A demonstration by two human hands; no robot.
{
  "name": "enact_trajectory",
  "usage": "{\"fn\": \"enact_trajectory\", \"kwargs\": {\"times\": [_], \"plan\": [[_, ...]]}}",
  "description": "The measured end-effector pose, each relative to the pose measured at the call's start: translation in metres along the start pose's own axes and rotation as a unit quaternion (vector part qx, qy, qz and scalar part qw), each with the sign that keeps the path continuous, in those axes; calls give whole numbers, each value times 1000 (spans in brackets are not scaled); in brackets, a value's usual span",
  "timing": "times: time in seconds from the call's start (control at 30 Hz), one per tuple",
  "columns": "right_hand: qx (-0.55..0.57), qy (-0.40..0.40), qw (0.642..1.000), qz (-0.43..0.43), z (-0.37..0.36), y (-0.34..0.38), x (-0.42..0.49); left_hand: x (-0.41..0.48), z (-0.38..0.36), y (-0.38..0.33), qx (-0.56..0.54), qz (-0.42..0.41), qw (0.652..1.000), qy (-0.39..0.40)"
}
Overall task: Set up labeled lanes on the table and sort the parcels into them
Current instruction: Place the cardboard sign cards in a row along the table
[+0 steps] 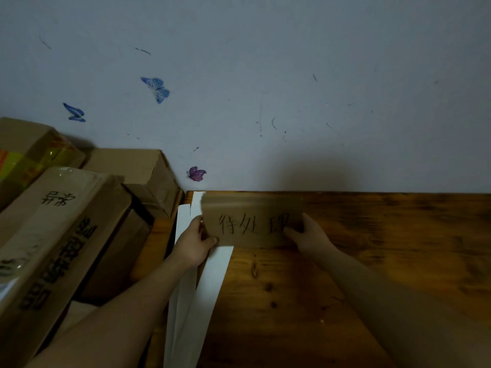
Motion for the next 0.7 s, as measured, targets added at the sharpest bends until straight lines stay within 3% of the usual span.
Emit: {"fn": "enact_trajectory", "kwargs": {"times": [0.1, 0.2, 0.27, 0.57, 0.63, 0.7], "plan": [[56, -19, 998, -6, 12, 7, 4, -2, -4, -3, 170, -53, 984, -12], [68, -34, 997, -17, 18, 4, 8, -2, -33, 21, 405, -68, 908, 80], [76, -44, 996, -19, 18, 1, 9, -1, -40, 33, 434, -54, 894, 100], [80, -17, 996, -29, 3, 13, 9, 2, 1, 35, 382, -24, 924, -5], [87, 0, 996, -34, 0, 20, 9, 0, 22, 14, 229, 22, 971, -61], [81, 33, 995, -40, -3, 32, 5, -2, 35, -4, -34, 82, 995, -43]]}}
Point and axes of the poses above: each hand's wrist, its own x-axis towards the middle knuckle, its own z-axis out of the back of the hand, y = z × x, the point moved 6 cm from there along x, towards the middle knuckle, and after that the axes turned 9 degrees about x, right-handed, at the moved point
